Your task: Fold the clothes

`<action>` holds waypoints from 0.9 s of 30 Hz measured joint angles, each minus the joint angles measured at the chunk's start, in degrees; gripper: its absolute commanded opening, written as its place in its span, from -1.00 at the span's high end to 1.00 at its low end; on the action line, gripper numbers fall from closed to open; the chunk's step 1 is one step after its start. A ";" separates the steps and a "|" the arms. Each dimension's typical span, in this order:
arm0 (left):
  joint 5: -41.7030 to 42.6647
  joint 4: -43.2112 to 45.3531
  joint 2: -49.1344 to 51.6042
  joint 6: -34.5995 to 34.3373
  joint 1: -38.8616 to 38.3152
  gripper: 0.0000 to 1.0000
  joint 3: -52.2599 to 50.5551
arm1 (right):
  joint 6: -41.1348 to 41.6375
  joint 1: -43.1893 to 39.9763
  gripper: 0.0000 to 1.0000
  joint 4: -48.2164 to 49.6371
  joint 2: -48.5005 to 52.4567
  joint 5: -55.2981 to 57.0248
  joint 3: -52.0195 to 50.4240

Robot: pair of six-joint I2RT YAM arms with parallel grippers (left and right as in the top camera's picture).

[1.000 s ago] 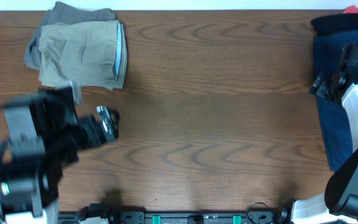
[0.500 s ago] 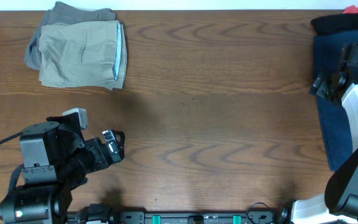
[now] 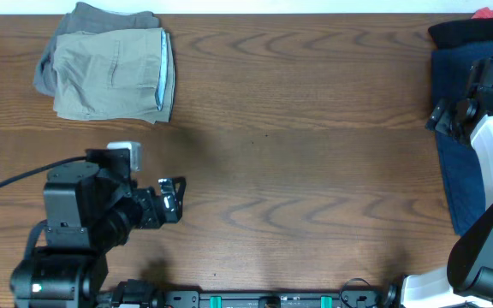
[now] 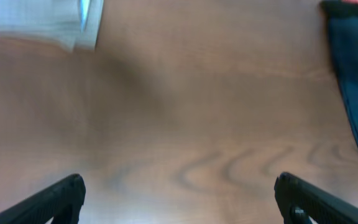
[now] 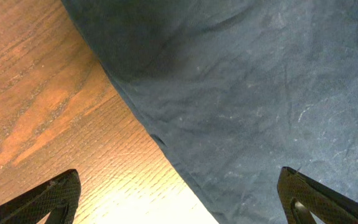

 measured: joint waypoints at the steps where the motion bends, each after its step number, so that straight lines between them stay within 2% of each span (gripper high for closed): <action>1: -0.04 2.40 -0.59 0.57 -0.33 -0.96 -1.20 | 0.00 0.00 -0.99 0.00 0.00 0.00 0.00; 10: -0.09 27.52 -13.81 6.19 -0.70 -0.96 -25.44 | 0.02 0.00 -0.98 0.02 0.00 0.00 0.00; 17: -0.09 46.53 -25.68 7.41 2.05 -0.96 -43.60 | 0.02 0.00 -0.98 0.00 0.00 0.02 0.00; 22: -1.25 54.10 -30.95 7.87 3.32 -0.96 -51.71 | 0.00 0.00 -0.98 0.00 0.00 0.00 0.00; 27: -3.87 54.53 -36.57 7.96 4.00 -0.96 -57.13 | 0.00 0.00 -0.99 0.00 0.00 0.00 0.00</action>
